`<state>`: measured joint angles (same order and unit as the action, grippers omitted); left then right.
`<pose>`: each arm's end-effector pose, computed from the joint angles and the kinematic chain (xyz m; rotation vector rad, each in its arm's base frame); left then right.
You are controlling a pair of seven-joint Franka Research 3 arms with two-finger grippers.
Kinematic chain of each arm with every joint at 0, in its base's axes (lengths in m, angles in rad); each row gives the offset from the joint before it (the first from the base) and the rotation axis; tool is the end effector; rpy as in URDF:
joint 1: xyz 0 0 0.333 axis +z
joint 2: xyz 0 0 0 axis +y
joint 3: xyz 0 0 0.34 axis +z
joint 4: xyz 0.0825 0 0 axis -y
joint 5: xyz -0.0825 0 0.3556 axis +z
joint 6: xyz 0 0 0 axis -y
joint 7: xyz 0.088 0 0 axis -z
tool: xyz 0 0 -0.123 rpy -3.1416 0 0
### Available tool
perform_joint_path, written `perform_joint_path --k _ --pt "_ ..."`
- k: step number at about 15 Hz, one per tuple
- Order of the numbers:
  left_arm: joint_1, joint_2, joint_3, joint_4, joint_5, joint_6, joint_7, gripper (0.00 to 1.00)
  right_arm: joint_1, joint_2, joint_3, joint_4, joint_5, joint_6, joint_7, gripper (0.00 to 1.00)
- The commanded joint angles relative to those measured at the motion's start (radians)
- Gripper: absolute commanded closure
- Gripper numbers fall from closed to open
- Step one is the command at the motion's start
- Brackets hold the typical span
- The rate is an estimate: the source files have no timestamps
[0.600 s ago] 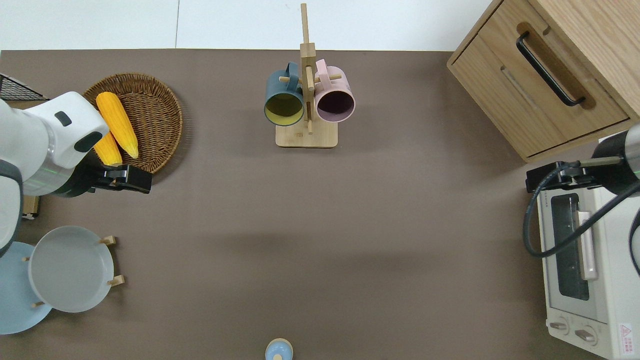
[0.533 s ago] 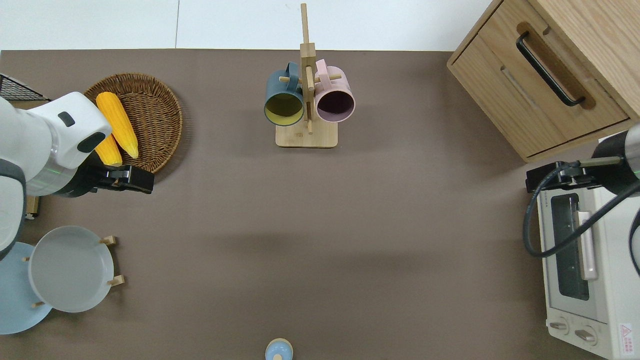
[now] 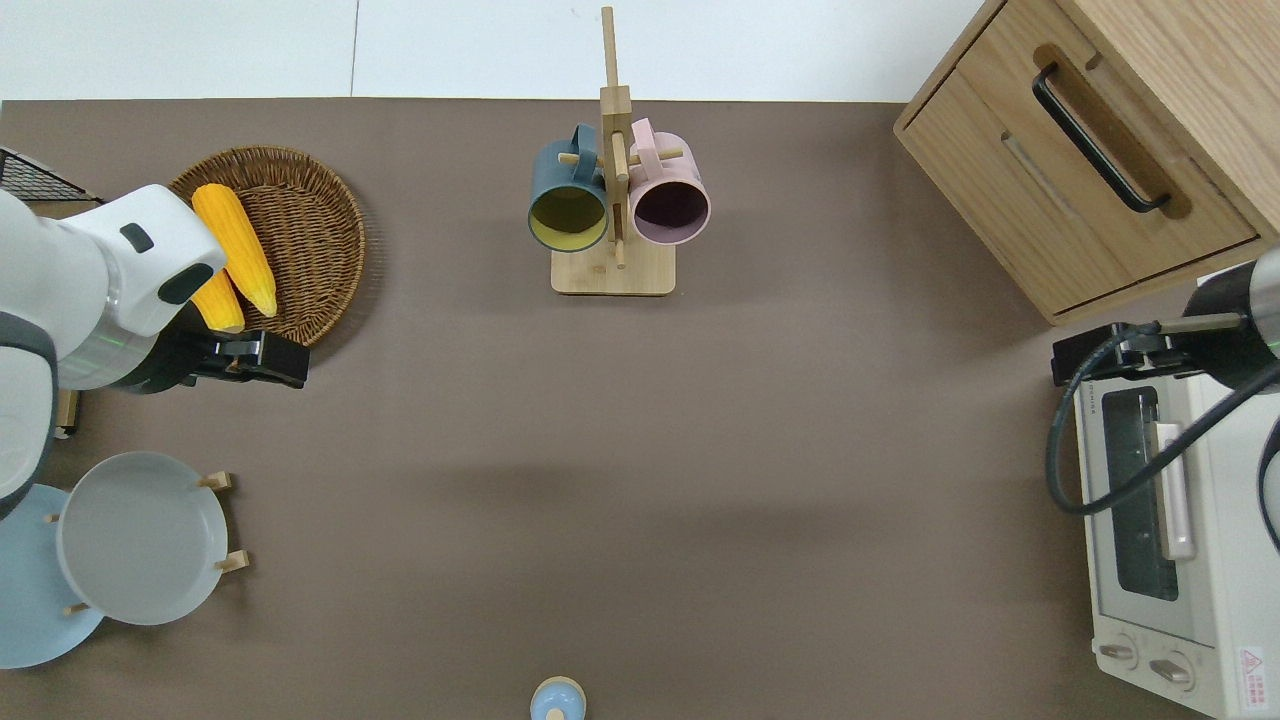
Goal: Pick gray plate from low plate rack and place it on table with left arm
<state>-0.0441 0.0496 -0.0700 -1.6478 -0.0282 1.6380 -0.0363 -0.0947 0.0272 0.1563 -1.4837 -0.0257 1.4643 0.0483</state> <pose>0.5391 -0.0642 0.5775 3.1109 -0.1169 -0.0957 0.5231 0.0275 0.6475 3.1169 0.0175 -0.0702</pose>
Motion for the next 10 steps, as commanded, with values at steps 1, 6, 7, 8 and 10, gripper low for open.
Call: perform_joint_path --k 1,6,7,8,10 --pt "0.006 -0.002 0.004 0.0 -0.006 -0.015 -0.004 0.0 0.007 0.0 -0.006 0.006 0.003 -0.001 0.004 0.017" --pt "0.009 -0.023 0.013 -0.033 0.019 -0.064 0.013 0.0 0.007 0.0 -0.006 0.006 0.003 -0.001 0.004 0.017" --pt "0.013 -0.034 0.015 -0.046 0.028 -0.064 0.015 0.0 0.007 0.0 -0.006 0.006 0.003 -0.001 0.004 0.017" --pt "0.023 -0.046 0.015 -0.059 0.04 -0.063 0.016 0.0 0.007 0.0 -0.006 0.006 0.003 -0.001 0.004 0.017" --pt "0.032 -0.071 0.015 -0.087 0.073 -0.063 0.038 0.0 0.007 0.0 -0.006 0.006 0.003 -0.001 0.004 0.017"
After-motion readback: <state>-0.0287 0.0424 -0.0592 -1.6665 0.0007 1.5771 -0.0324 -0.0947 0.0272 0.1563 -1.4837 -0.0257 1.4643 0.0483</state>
